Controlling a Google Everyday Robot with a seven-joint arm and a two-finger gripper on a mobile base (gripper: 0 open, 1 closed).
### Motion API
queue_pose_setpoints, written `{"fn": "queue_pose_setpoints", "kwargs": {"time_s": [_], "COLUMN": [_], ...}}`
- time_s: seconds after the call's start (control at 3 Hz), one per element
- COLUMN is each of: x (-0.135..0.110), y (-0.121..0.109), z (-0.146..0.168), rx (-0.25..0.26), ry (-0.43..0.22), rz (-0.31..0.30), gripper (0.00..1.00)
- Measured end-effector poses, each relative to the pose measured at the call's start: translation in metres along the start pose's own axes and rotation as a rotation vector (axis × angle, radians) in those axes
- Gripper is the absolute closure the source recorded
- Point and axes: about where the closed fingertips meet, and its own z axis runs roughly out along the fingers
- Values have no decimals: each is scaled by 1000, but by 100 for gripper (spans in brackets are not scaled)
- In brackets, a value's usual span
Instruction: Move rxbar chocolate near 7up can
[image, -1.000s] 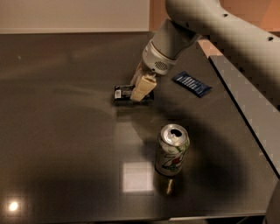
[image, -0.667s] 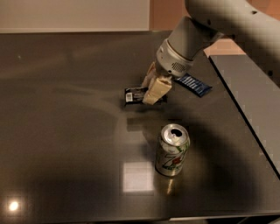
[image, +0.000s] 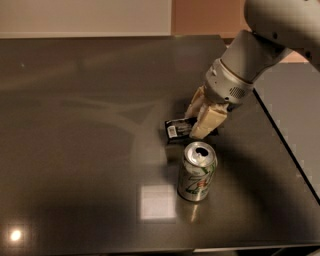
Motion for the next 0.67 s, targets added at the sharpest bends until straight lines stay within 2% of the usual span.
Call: {"fn": "queue_pose_setpoints", "kwargs": {"time_s": [0.33, 0.67], "x": [20, 33], "y": [20, 36], "z": [-1, -1], "rx": [-36, -72], "ry": [25, 40], "rz": [-15, -51], "gripper": [100, 84]}}
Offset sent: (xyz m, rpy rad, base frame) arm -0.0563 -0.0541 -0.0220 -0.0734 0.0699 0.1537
